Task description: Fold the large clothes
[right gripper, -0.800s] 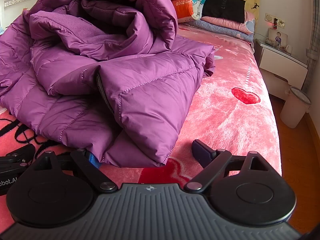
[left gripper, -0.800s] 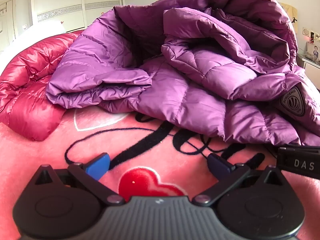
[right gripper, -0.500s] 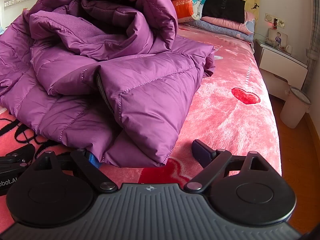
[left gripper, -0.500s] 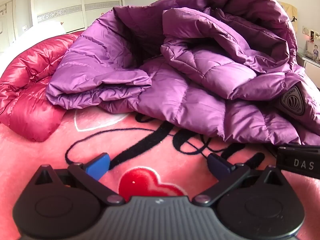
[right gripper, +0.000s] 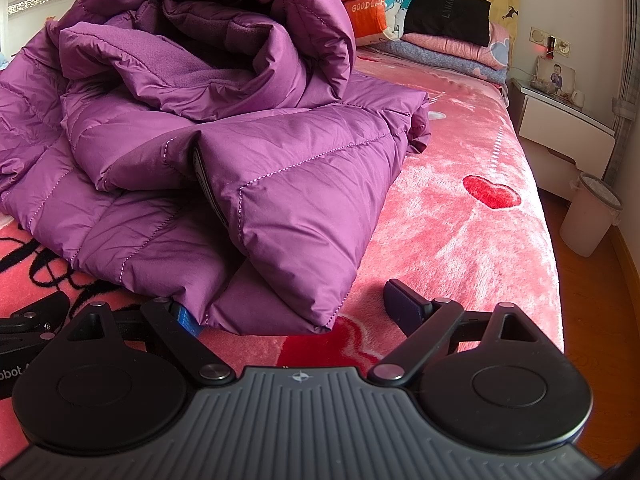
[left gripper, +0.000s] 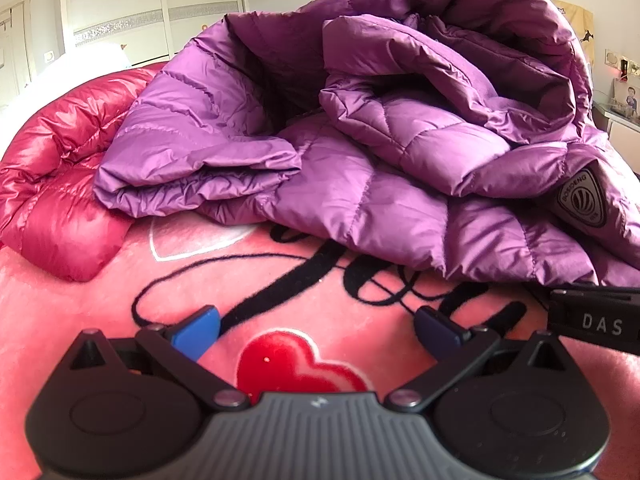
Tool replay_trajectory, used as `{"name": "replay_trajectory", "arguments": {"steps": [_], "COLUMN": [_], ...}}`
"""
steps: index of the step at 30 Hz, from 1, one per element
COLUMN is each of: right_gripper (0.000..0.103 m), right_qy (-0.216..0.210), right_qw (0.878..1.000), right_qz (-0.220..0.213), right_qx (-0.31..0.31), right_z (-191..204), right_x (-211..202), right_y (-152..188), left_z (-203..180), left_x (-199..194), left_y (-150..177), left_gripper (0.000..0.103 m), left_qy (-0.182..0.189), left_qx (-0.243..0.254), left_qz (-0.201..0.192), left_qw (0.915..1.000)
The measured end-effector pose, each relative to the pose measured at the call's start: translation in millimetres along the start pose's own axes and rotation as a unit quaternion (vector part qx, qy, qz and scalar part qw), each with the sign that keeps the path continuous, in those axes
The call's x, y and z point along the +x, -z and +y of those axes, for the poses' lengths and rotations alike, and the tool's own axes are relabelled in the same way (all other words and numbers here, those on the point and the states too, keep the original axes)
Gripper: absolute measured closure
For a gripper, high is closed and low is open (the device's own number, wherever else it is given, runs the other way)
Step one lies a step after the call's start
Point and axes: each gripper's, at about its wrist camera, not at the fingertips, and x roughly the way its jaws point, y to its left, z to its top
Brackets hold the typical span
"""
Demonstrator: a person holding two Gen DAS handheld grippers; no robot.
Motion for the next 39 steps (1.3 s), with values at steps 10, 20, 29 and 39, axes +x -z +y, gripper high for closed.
{"name": "replay_trajectory", "arguments": {"steps": [10, 20, 29, 39], "right_gripper": [0.000, 0.000, 0.000, 0.000], "right_qy": [-0.027, 0.013, 0.033, 0.004], "right_qw": [0.999, 0.999, 0.997, 0.992], "right_qz": [0.012, -0.030, -0.075, -0.123], "right_qx": [-0.013, -0.012, 0.004, -0.023], "right_z": [-4.1, -18.3, -25.4, -5.7], "right_x": [-26.3, -133.2, -234.8, -323.6], "right_y": [-1.4, -9.1, -38.6, -68.4], "left_z": [7.5, 38.2, 74.0, 100.7], "left_x": [-41.6, -147.3, -222.3, -273.6], "left_y": [-12.0, -68.3, -89.5, -96.8], "left_gripper": [0.001, 0.001, 0.001, 0.001], "left_qy": [0.018, 0.010, 0.009, -0.007], "left_qx": [0.007, 0.025, 0.046, 0.046], "left_qz": [0.016, -0.062, -0.114, -0.154], "left_qw": [0.9997, 0.9977, 0.9923, 0.9869]}}
